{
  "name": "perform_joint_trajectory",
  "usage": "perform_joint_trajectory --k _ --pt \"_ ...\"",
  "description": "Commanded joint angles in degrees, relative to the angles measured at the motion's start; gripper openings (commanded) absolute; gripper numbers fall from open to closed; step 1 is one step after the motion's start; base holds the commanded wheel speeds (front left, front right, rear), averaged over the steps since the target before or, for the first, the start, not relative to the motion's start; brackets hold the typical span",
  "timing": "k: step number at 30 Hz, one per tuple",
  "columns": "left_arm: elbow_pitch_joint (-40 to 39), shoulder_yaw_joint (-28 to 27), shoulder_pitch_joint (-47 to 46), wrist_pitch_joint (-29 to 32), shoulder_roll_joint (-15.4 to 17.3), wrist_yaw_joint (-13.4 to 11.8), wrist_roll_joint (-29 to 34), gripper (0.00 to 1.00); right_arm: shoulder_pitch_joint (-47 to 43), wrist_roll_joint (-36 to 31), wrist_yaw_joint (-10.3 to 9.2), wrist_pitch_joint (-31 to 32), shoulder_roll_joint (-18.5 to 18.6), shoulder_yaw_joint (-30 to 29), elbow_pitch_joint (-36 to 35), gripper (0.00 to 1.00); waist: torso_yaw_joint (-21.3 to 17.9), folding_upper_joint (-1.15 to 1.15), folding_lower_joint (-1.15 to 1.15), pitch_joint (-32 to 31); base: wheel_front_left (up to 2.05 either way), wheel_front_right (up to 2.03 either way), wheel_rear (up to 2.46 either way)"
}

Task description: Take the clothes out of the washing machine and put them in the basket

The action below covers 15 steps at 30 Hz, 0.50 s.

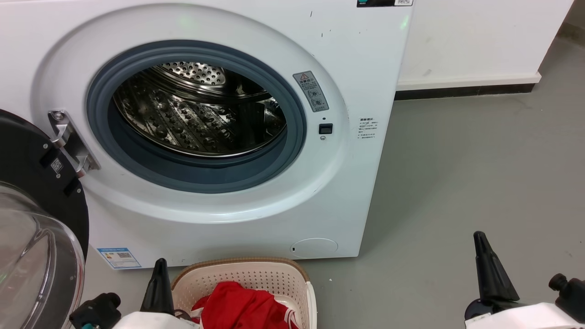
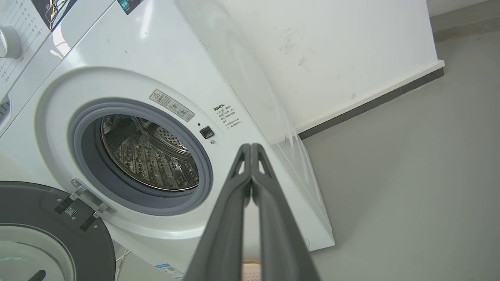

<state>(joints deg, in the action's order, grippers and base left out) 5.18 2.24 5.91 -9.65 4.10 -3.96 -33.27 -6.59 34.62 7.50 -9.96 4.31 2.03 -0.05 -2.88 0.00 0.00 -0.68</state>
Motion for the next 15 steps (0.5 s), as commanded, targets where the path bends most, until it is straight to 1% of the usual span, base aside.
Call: perform_joint_trajectory --k 1,15 --pt "-0.33 -0.26 -1.81 0.37 0.46 0.55 -2.61 0.0 1.88 2.76 0.0 0.44 0.51 -0.25 -0.15 0.0 0.05 0.0 0.0 0.01 0.0 0.0 0.0" --pt "1.47 -1.12 -4.01 2.91 0.79 2.86 -15.11 0.0 4.24 15.03 -0.01 2.93 0.88 -0.95 2.7 0.0 0.46 0.0 0.0 0.14 0.0 0.0 0.0"
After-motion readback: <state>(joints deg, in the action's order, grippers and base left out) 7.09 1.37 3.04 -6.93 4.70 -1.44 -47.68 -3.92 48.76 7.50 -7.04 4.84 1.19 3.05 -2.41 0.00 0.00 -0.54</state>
